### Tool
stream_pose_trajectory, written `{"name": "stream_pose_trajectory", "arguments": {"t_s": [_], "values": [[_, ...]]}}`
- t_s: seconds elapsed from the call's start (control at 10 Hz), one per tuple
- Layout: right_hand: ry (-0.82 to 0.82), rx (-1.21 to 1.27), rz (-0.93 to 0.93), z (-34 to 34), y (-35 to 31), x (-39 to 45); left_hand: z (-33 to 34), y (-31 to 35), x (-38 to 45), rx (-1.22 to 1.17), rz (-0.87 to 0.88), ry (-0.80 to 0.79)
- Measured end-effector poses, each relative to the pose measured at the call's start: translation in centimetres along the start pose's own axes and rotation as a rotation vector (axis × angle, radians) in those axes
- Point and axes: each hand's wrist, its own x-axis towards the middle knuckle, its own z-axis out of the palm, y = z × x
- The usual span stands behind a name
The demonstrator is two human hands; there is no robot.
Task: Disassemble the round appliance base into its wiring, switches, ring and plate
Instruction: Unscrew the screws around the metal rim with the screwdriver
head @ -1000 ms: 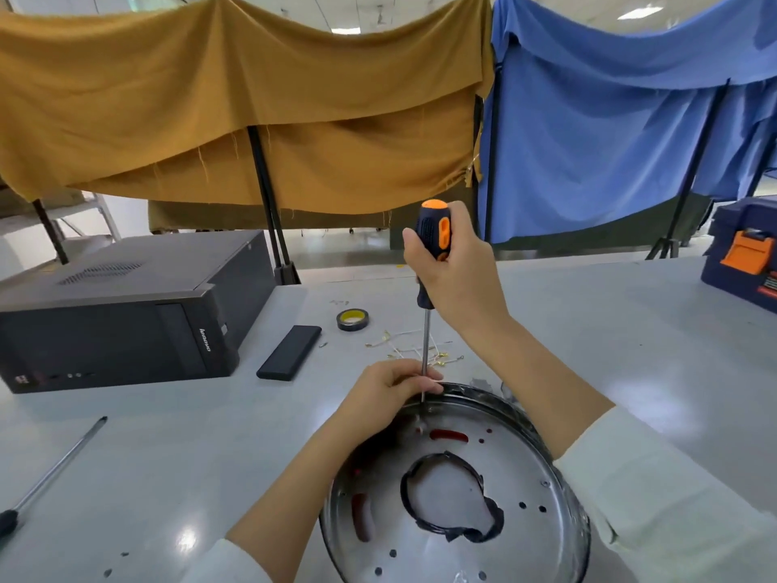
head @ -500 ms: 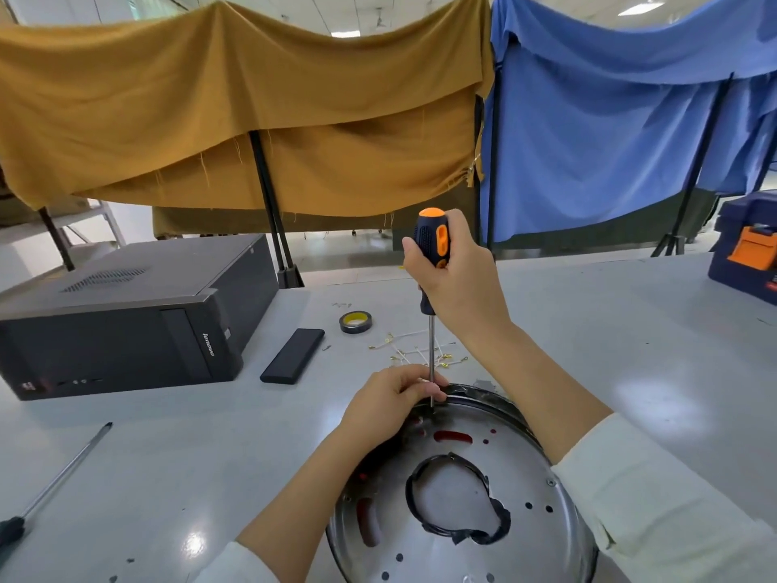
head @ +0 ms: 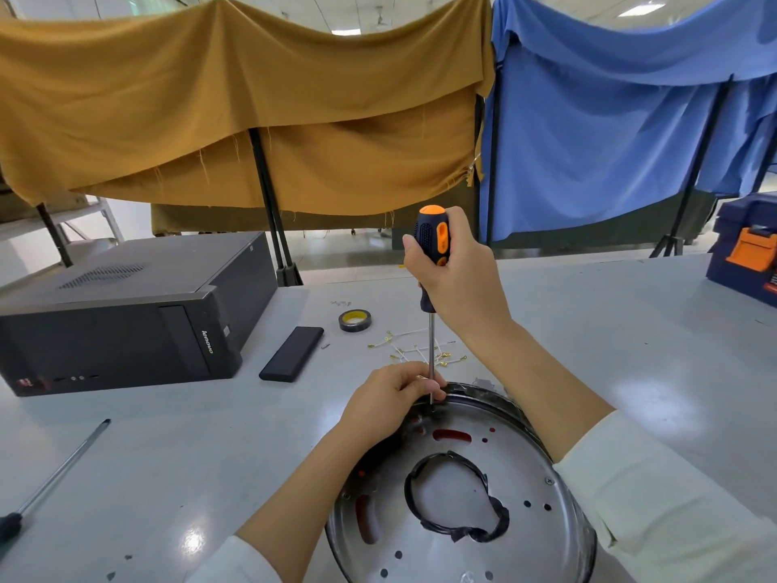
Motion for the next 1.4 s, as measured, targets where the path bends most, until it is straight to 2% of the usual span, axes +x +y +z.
{"name": "stream_pose_trajectory", "arguments": {"t_s": [1.1,1.4], "values": [[0.038,-0.009,-0.048,0.24,0.30,0.14,0.06,0.40,-0.13,0.111,-0.018,0.035],[0.070,-0.086,-0.025,0.31,0.22,-0.02,0.04,0.52,-0.18,0.123,-0.025,0.032]]}}
